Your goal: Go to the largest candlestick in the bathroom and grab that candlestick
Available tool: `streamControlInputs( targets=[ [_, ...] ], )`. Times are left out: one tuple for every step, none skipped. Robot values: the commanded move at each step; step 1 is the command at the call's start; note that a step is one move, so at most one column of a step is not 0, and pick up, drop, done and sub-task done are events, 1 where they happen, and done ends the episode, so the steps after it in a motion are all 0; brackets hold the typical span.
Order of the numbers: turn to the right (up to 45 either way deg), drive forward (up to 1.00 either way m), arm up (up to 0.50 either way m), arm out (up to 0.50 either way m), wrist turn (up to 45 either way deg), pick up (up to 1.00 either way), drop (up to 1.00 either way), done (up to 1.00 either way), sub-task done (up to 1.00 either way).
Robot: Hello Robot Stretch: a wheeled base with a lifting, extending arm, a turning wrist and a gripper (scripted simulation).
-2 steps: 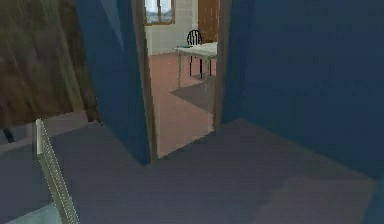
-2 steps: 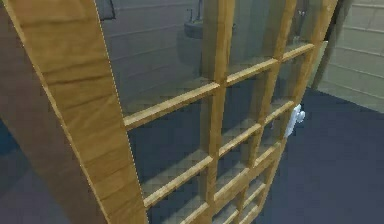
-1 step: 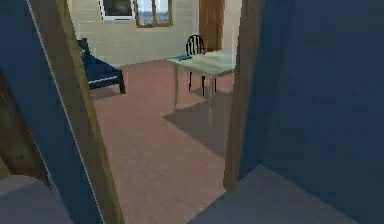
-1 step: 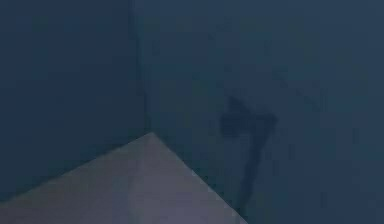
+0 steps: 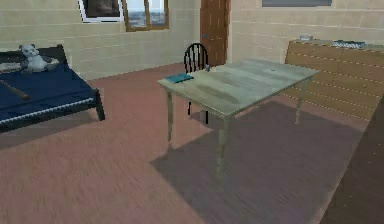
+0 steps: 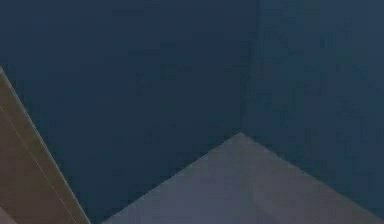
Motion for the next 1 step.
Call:
streamControlInputs(
  targets=[
    [-21.0, 0.0, 0.0, 0.0, 0.0, 0.0, 0.0, 0.0, 0.0]
  ],
)
